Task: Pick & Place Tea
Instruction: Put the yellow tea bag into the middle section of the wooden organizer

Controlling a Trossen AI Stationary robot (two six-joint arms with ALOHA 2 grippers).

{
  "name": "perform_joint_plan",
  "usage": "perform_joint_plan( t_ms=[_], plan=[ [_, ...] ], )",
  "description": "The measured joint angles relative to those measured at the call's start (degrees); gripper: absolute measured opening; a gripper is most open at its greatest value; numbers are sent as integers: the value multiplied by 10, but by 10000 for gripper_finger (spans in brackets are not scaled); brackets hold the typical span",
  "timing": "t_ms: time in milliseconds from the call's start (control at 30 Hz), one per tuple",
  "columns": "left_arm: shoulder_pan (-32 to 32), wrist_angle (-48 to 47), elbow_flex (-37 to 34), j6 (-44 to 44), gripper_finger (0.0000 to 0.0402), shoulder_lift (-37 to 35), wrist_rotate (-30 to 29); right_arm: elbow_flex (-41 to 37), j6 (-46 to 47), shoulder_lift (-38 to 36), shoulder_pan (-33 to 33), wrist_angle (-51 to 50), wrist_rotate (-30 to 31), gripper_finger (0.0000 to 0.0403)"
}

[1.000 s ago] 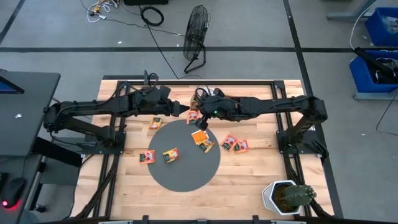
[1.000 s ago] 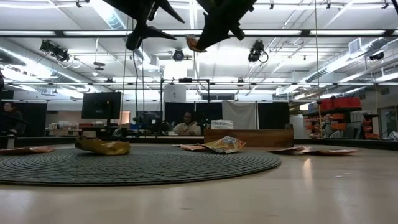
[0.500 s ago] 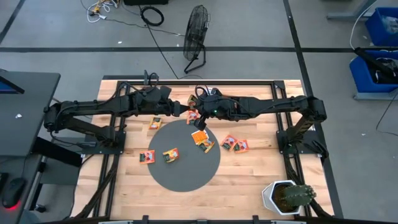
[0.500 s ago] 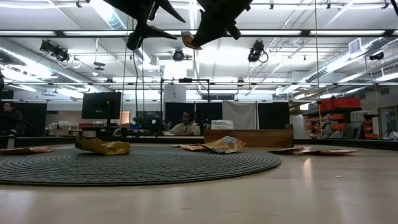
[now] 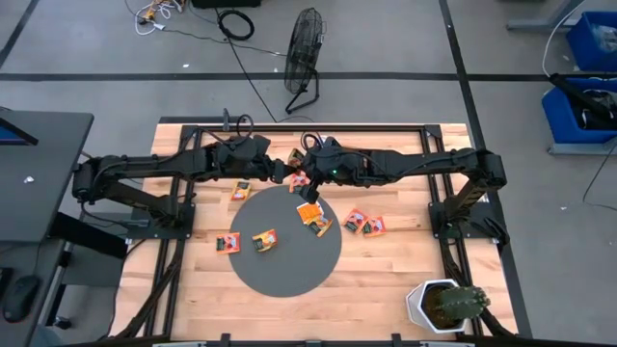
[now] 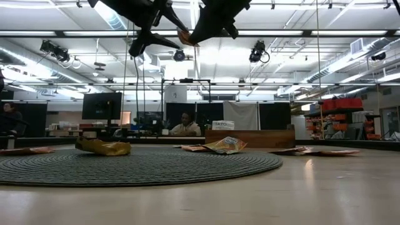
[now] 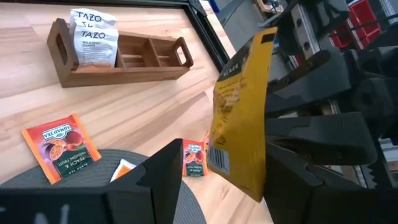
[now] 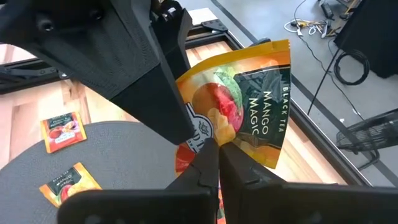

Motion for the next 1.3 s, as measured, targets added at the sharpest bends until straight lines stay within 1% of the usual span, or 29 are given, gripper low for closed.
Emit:
perform_joint_plan(
  t_ms=[67,167,400,600,667,733,833,933,1100,1133,1200,1300],
  plan=[
    [0,-1,0,7,192,0,0,0,-2,0,1,-3,1,0],
    [0,-9,0,13,171,0,0,0,-1,0,1,-23,1,0],
    [0,-13,0,16,85,0,0,0,-5,0,-1,-34,1,0],
    [0,-13,0,42,19,-1,0,0,-6,0,-1,-30,0,0],
    [0,-13,0,51,8,-1,0,0,-8,0,-1,-30,0,1],
    [0,-14,0,63,7,-1,1,0,-8,-1,-1,-31,-5,7],
    [-1,-15,0,90,6,-1,3,5,-8,-7,-5,-53,-38,31],
    [-3,-18,0,113,4,-2,1,29,-14,-19,-4,-108,-45,68],
    [-19,-14,0,156,4,-2,0,92,-39,-46,-14,-182,-54,136],
    [-23,-10,0,167,4,-2,0,103,-44,-50,-19,-188,-70,149],
    [-32,6,0,191,3,-2,0,124,-50,-53,-36,-197,-123,173],
    [-45,34,0,222,3,-2,-3,147,-55,-53,-66,-215,-223,201]
  ],
)
